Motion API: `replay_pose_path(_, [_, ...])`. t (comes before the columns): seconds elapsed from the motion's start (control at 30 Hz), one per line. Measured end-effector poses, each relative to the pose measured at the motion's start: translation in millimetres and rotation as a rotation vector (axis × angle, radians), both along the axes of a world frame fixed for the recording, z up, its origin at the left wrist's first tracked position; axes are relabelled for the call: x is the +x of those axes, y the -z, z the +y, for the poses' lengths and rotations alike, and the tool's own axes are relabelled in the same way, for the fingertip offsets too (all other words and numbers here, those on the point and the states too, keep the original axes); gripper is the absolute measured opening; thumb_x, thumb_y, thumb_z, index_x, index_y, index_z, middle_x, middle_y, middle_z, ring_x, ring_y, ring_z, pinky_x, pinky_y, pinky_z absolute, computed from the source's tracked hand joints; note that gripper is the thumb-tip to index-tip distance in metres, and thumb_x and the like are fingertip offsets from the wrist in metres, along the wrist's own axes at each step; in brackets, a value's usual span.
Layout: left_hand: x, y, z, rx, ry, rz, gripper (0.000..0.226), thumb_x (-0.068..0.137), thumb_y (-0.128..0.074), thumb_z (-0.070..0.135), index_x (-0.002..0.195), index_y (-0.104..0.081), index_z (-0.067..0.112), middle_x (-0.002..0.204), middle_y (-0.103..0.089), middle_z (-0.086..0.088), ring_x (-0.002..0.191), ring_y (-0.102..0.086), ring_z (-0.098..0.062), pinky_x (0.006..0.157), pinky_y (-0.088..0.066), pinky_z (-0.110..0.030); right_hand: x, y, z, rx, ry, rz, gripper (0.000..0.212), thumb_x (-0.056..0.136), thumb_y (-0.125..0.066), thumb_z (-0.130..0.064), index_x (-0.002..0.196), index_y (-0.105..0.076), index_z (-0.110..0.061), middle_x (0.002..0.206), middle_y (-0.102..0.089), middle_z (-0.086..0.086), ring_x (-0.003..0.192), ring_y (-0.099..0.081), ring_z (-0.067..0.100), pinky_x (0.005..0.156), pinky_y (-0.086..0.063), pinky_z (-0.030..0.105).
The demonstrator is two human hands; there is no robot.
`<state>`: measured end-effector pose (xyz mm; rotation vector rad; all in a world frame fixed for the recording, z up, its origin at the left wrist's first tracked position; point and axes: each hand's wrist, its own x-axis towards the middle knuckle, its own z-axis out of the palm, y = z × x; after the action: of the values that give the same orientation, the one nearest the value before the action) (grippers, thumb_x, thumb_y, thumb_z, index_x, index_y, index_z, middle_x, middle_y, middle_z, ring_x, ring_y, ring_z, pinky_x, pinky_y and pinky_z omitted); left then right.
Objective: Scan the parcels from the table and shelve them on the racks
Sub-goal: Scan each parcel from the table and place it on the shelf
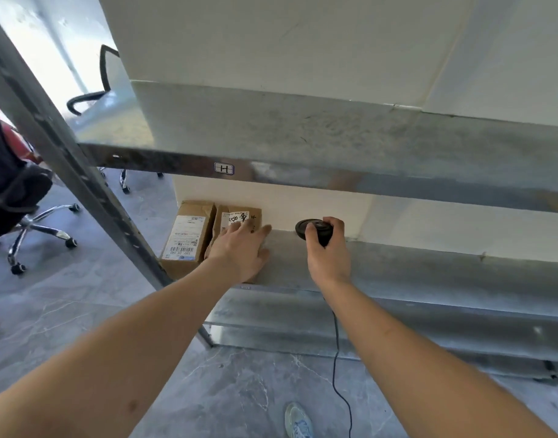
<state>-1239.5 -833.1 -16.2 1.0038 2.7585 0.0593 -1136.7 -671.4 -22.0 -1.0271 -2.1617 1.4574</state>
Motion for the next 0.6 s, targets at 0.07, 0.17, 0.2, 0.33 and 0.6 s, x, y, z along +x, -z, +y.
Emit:
replay_pose_path(0.07, [11,-13,3,0.006,0.056,0.012,0.059,0.105,-0.043,0.049,0.16,-0.033,0.03,0.159,-0.038,-0.01,0.145,-0.037,-0.037,0.11,-0.041,-0.05,16,-9,-2,-0.006,0.053,0.033,0.038,0.104,-0.056,-0.047,0.138,-0.045,-0.034,0.114,-0.063,-0.007,0.103,-0.063,0.021,0.087,-0.051,0.037])
replay_pose_path(0.17, [30,-32,11,0.023,0.149,0.024,0.059,0.105,-0.043,0.052,0.159,-0.034,0.029,0.161,-0.036,-0.009,0.145,-0.036,-0.038,0.113,-0.039,-0.051,46,-23,-6,0.0,0.144,0.07,0.037,0.104,-0.056,-0.048,0.137,-0.045,-0.034,0.112,-0.064,-0.006,0.102,-0.064,0.023,0.089,-0.053,0.04])
replay_pose_path(0.2, [38,-37,15,0.032,0.179,0.03,0.059,0.105,-0.043,0.052,0.158,-0.035,0.029,0.16,-0.037,-0.009,0.144,-0.037,-0.038,0.113,-0.039,-0.05,57,-29,-6,0.009,0.178,0.085,0.037,0.104,-0.056,-0.048,0.137,-0.046,-0.034,0.111,-0.065,-0.007,0.102,-0.065,0.023,0.088,-0.053,0.04])
replay_pose_path(0.33, [71,-57,35,0.066,0.302,0.07,0.059,0.104,-0.043,0.053,0.157,-0.037,0.029,0.16,-0.037,-0.008,0.143,-0.039,-0.037,0.115,-0.037,-0.048,107,-52,-3,0.034,0.309,0.146,0.034,0.105,-0.057,-0.045,0.134,-0.047,-0.031,0.106,-0.063,-0.011,0.099,-0.064,0.021,0.085,-0.051,0.036])
replay_pose_path(0.6, [170,-101,104,0.127,0.57,0.147,0.058,0.107,-0.037,0.053,0.16,-0.033,0.028,0.162,-0.035,-0.007,0.144,-0.038,-0.035,0.117,-0.036,-0.047,234,-97,29,0.099,0.566,0.161,0.035,0.103,-0.054,-0.053,0.134,-0.046,-0.04,0.111,-0.063,-0.006,0.097,-0.063,0.02,0.089,-0.053,0.041])
